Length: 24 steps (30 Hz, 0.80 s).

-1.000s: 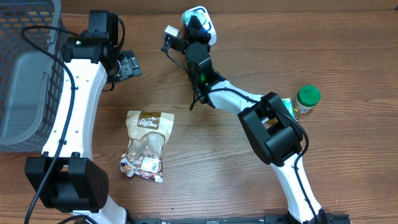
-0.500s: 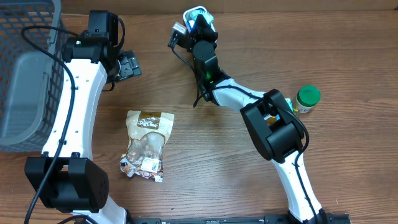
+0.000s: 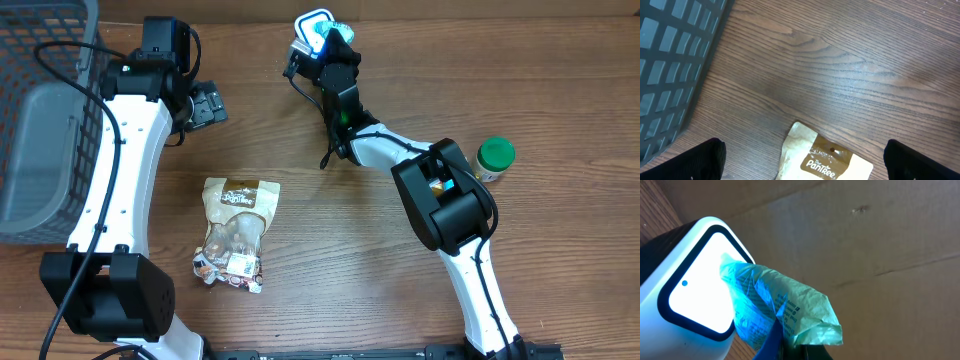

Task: Scan the item barcode
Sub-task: 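Present the teal pack to the white scanner face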

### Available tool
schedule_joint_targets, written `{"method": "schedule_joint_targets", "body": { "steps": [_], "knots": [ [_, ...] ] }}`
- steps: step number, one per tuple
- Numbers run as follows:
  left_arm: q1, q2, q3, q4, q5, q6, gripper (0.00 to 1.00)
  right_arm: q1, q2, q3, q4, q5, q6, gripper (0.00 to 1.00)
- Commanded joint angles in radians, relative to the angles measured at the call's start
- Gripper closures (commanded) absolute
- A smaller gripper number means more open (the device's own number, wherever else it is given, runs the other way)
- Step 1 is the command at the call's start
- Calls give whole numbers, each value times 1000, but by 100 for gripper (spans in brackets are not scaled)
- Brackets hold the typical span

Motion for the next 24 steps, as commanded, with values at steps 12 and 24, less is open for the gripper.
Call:
{"method": "schedule_joint_targets", "body": {
  "steps": [12, 24],
  "knots": [
    [1, -13, 9, 0, 4, 14, 1, 26, -44, 19, 146, 3, 50, 96],
    [1, -13, 9, 0, 3, 14, 1, 63, -332, 19, -427, 120, 539, 96]
  ]
}}
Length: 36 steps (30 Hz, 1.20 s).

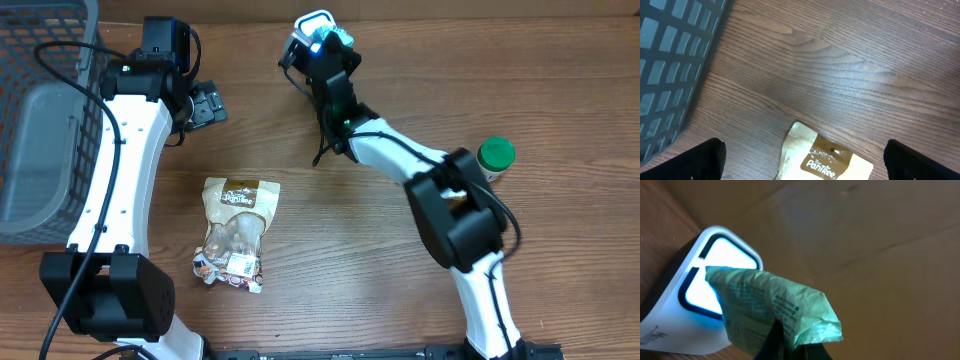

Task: Scan the item barcode

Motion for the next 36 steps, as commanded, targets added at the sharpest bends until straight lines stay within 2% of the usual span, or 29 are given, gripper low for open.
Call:
{"method": "schedule_joint_targets", "body": {
  "steps": [1, 4, 8, 14, 18, 22, 24, 30, 32, 34, 36],
  "knots": [
    [1, -13, 9, 0, 4, 14, 1, 27, -200, 20, -137, 29, 300, 96],
    [1, -13, 9, 0, 4, 14, 1, 33, -276, 20, -311, 16, 457, 96],
    [1, -13, 9, 0, 4, 14, 0, 31, -356, 20, -623, -63, 701, 96],
    [1, -13, 9, 0, 4, 14, 0, -5, -363, 18, -1114, -402, 1007, 96],
    [1, -13, 9, 0, 4, 14, 1, -35, -351, -23, -1337, -689, 1098, 96],
    [1, -13, 9, 0, 4, 14, 0, -36, -350, -92, -1424, -726, 1134, 96],
    [1, -13, 9, 0, 4, 14, 0, -37, -350, -142, -1423, -702, 1134, 87],
    [1, -13, 9, 0, 4, 14, 1, -40, -350, -223, -1347, -386, 1212, 90],
    [1, -13, 9, 0, 4, 14, 1, -45, -350, -229, -1325, -327, 1263, 87],
    [1, -13, 9, 0, 4, 14, 0, -50, -350, -229, -1312, -345, 1317, 85],
    [1, -13, 9, 0, 4, 14, 0, -50, -350, -229, -1295, -463, 1344, 85]
  ]
}}
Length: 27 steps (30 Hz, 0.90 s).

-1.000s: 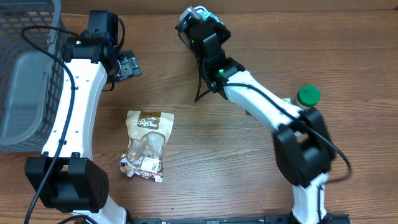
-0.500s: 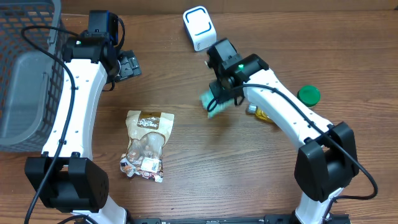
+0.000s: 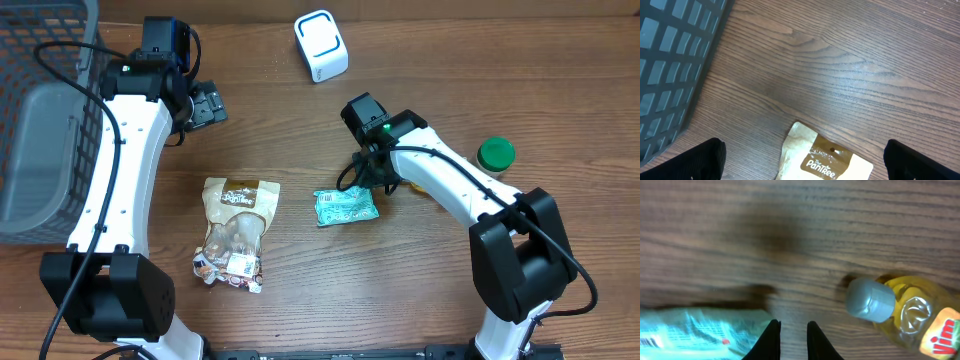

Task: Scan the item barcode

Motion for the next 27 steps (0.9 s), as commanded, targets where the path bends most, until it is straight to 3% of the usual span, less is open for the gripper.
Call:
{"method": "schedule_joint_targets", "body": {
  "steps": [1, 5, 9, 15, 19, 22, 27],
  "knots": [
    [1, -13, 9, 1, 4, 14, 1, -8, 0, -5, 22, -119, 98, 85],
    [1, -13, 9, 1, 4, 14, 0, 8, 0, -5, 11, -416, 99, 94],
    [1, -13, 9, 1, 3, 14, 0, 41, 0, -5, -48, -529, 104, 96],
    [1, -13, 9, 1, 4, 14, 1, 155, 1, -11, -111, -528, 120, 96],
    [1, -13, 9, 1, 3, 14, 0, 217, 1, -36, -105, -411, 259, 96],
    [1, -13, 9, 1, 4, 14, 0, 246, 1, -72, -87, -323, 339, 96],
    [1, -13, 9, 1, 4, 14, 1, 256, 1, -136, 12, -309, 346, 96]
  ]
}}
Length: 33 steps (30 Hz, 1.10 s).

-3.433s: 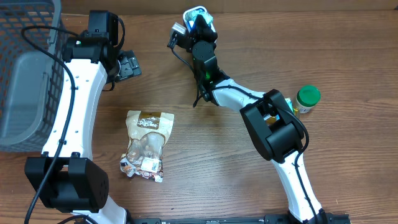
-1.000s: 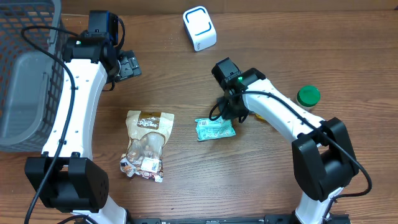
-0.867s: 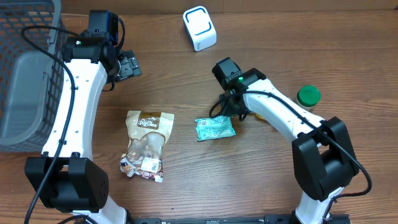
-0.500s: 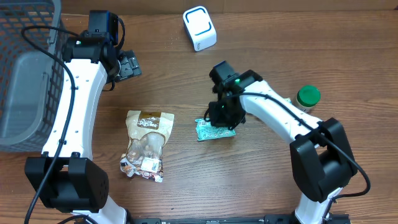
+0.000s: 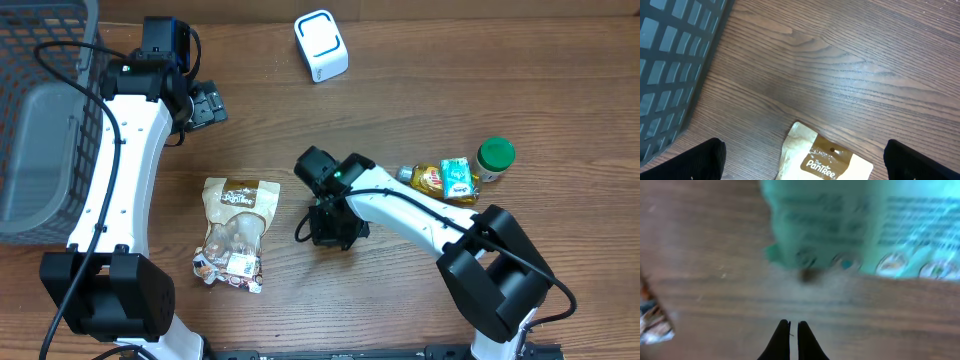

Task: Scan the item barcode

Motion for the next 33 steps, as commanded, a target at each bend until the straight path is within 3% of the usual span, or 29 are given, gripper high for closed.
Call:
{"method": "schedule_joint_targets", "body": {
  "steps": [1, 17, 25, 33],
  "knots": [
    [1, -13, 9, 1, 4, 14, 0, 1, 1, -43, 66, 51, 47, 96],
    [1, -13, 9, 1, 4, 14, 1, -3, 1, -71, 219, 194, 100, 96],
    [1, -13, 9, 1, 4, 14, 1, -4, 1, -71, 239, 451, 174, 96],
    [1, -13, 9, 1, 4, 14, 0, -35, 1, -71, 259, 538, 174, 96]
  ]
}}
